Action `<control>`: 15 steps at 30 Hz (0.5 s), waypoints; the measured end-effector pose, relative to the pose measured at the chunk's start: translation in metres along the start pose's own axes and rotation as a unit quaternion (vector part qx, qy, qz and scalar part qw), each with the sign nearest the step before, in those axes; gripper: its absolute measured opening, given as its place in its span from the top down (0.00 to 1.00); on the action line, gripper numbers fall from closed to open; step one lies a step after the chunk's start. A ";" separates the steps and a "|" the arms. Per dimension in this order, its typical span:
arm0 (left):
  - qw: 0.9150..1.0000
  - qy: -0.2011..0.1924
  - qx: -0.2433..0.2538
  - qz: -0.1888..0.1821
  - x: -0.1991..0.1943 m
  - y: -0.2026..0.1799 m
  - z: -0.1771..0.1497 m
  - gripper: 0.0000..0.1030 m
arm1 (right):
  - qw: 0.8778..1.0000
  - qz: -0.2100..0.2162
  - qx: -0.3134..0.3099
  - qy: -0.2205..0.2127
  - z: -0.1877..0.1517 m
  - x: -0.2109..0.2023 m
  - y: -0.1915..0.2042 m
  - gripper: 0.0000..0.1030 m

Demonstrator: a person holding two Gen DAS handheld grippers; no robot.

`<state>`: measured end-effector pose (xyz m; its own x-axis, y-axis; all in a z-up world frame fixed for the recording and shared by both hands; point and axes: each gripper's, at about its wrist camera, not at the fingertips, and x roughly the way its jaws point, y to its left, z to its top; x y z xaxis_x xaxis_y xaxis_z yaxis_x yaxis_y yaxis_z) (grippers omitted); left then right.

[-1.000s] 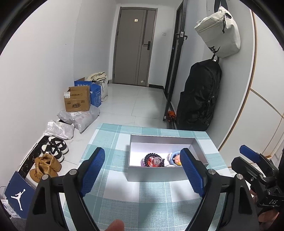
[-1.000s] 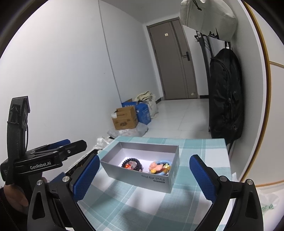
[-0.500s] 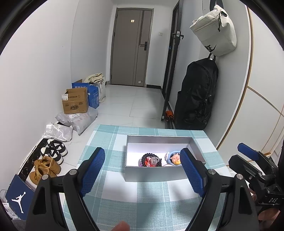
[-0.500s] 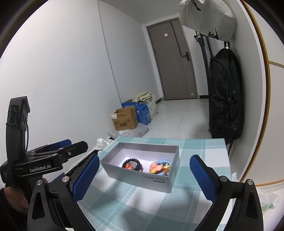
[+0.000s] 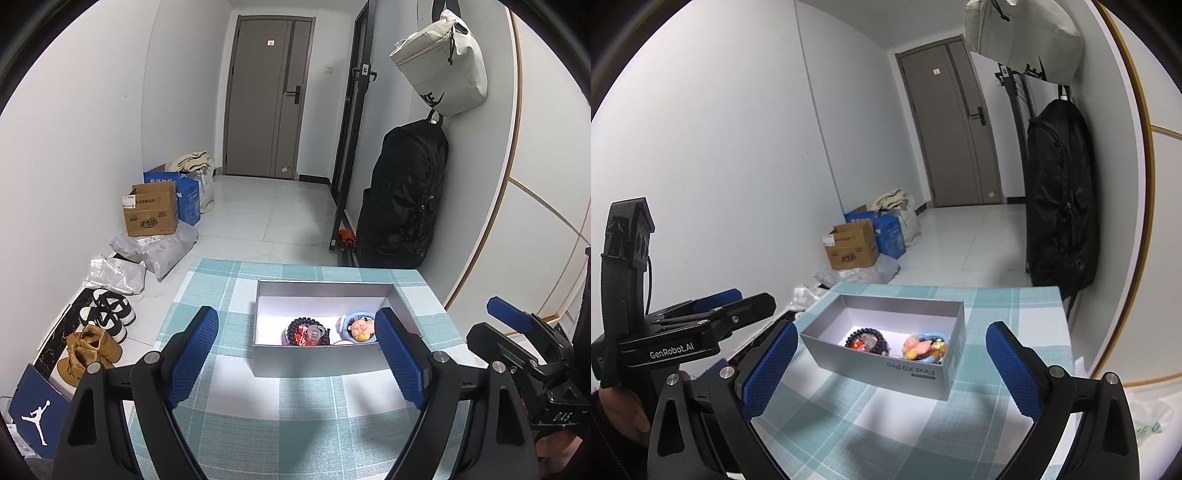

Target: Organize jewelry

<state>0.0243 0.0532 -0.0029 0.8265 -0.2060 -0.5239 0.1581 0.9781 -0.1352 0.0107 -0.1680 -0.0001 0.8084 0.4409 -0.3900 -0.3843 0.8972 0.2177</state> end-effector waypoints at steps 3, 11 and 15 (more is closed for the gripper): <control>1.000 -0.002 0.002 0.000 0.000 -0.001 0.000 0.19 | 1.000 0.000 0.000 0.001 0.000 0.000 0.000 0.00; 1.000 -0.003 0.003 -0.005 -0.001 -0.002 0.000 0.19 | 1.000 -0.002 0.000 0.003 -0.001 0.002 0.001 0.00; 1.000 -0.008 0.004 -0.001 -0.002 -0.002 0.001 0.19 | 1.000 -0.003 0.000 0.006 -0.002 0.004 0.001 0.00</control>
<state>0.0233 0.0512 -0.0007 0.8350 -0.2077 -0.5096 0.1638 0.9779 -0.1301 0.0126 -0.1649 -0.0026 0.8052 0.4360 -0.4020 -0.3796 0.8997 0.2154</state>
